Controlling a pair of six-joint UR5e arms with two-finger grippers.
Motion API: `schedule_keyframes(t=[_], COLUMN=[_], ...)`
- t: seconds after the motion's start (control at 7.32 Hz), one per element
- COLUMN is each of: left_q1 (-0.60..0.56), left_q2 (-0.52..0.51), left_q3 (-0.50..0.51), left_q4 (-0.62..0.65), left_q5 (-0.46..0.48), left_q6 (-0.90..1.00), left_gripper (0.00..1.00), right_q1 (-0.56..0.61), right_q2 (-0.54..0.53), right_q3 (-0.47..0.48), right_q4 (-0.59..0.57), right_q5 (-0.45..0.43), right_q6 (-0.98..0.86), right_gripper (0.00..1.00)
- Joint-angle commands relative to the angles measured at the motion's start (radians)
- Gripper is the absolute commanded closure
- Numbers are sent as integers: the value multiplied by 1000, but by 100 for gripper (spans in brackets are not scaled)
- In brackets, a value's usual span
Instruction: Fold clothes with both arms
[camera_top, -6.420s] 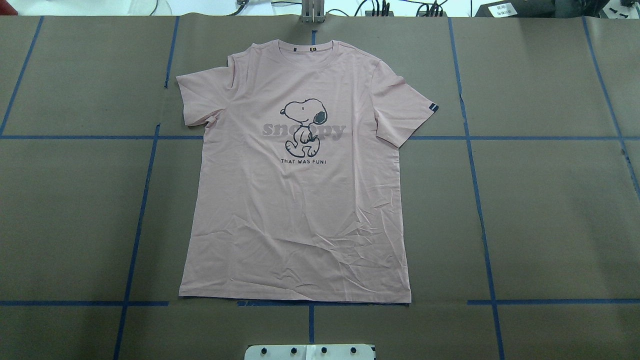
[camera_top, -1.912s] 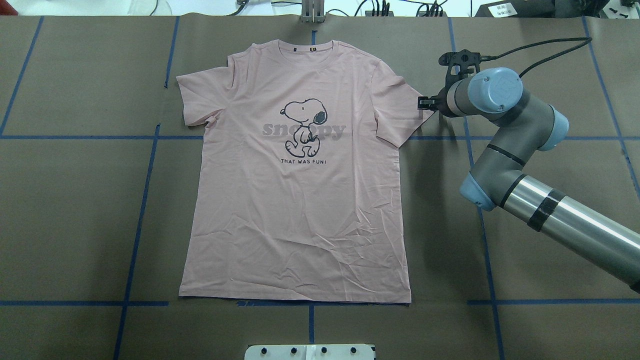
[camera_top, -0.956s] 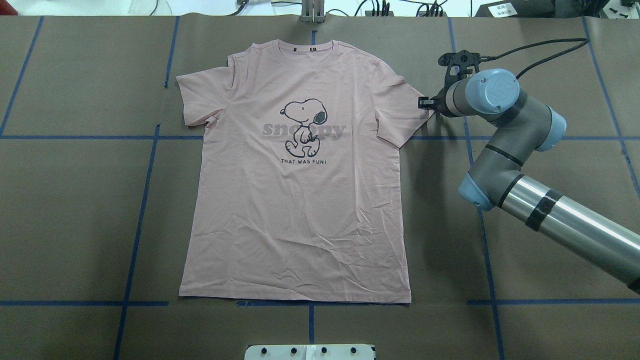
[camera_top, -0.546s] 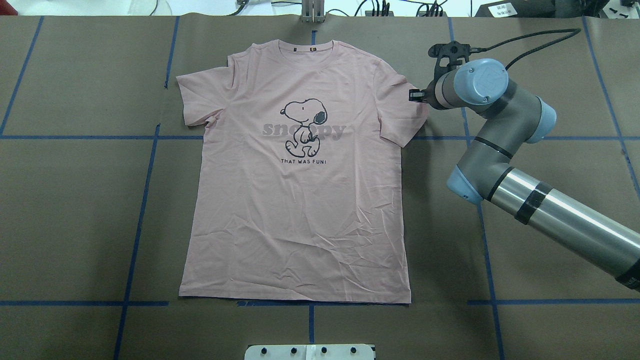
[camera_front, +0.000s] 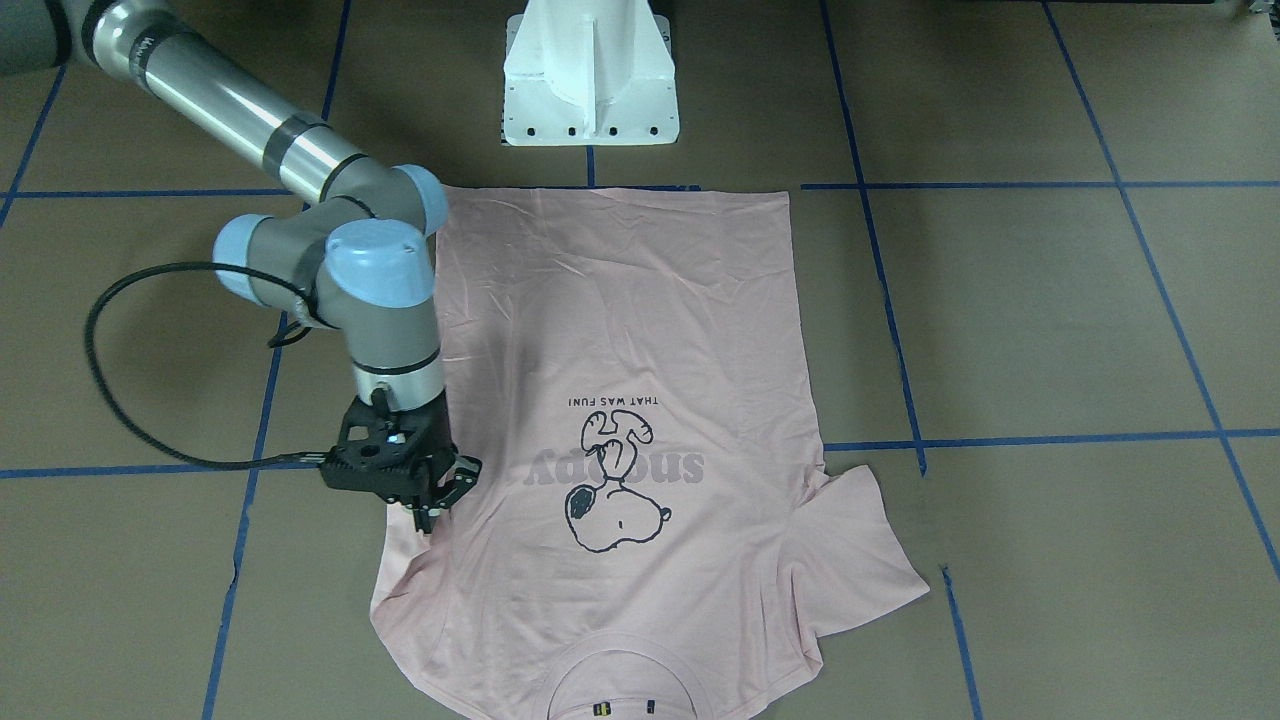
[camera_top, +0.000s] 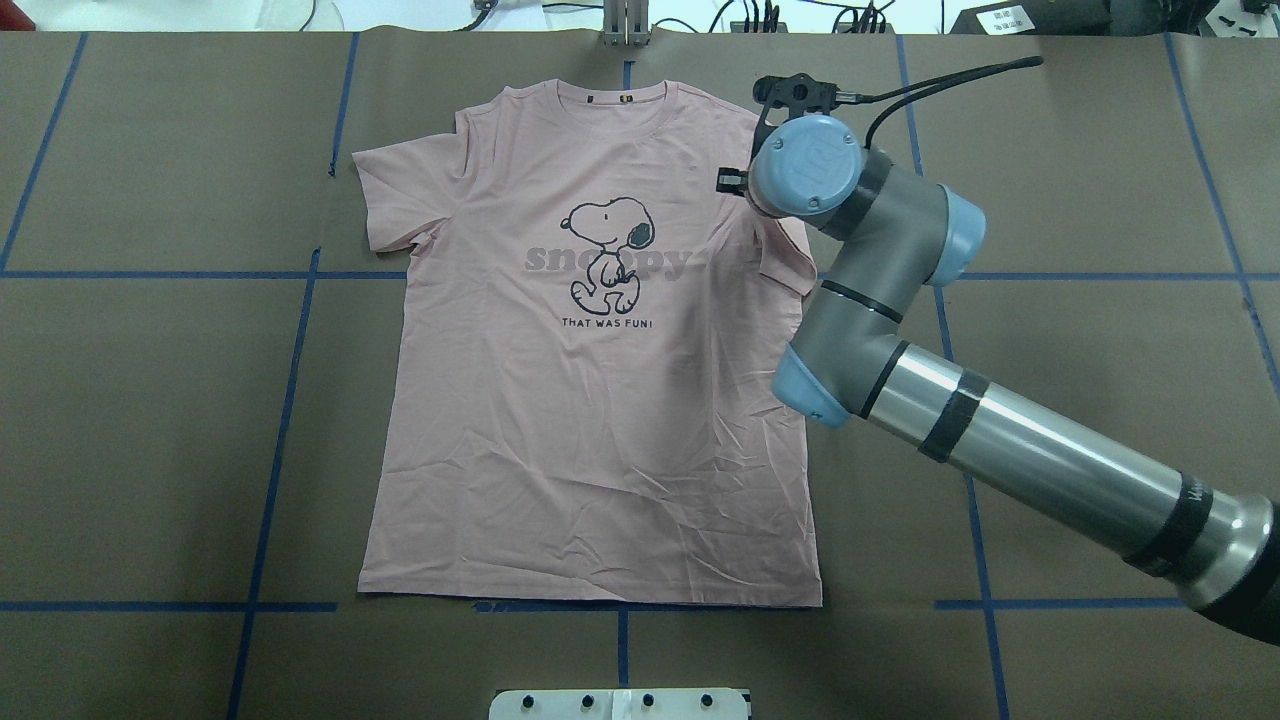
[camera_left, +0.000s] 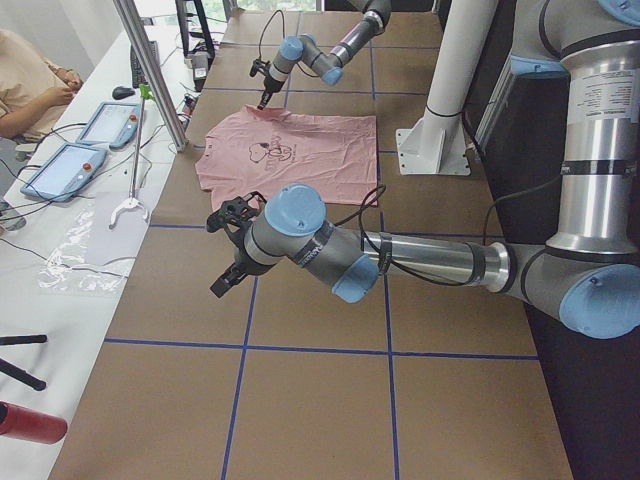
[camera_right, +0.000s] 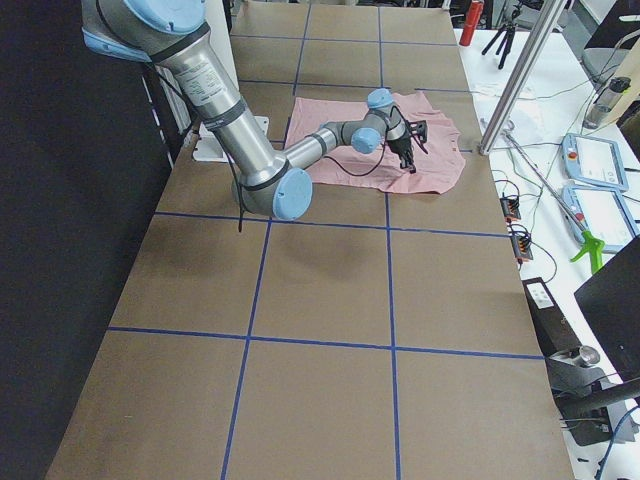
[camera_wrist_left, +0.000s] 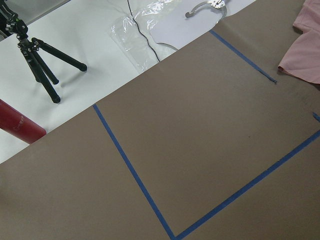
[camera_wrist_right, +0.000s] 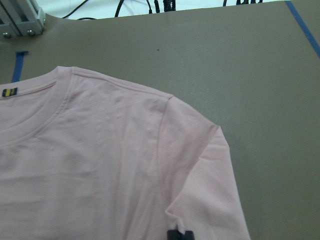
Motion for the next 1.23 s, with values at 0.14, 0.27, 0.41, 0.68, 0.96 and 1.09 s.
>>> schedule_keyframes(t=[0.14,0.27,0.41,0.68,0.96,1.09], left_q1=[0,1,1,1,53,99], left_q2=[2,1,1,1,2,-1], left_q3=[-4,-4,-4,-4,16,10], left_q4=[-1,1,1,1,4,-25], left_q5=[0,0,0,0,-6,-6], left_q6=[-4,-6,-6,-9,-44,-191], left_gripper=[0,0,0,0,0,0], right_q1=[-53,-53,-51,-24,70,137], right_q2=[106,108,120,138,111,45], right_q3=[-99,-103,-121,-127,-83,24], right_q4=[-33,-33,-33,-38,-70,-114], right_q5=[-69,-69,-69,-51,158,256], right_q6=[69,73,99,105,-70,-180], right_gripper=[50,30,30,1,0,0])
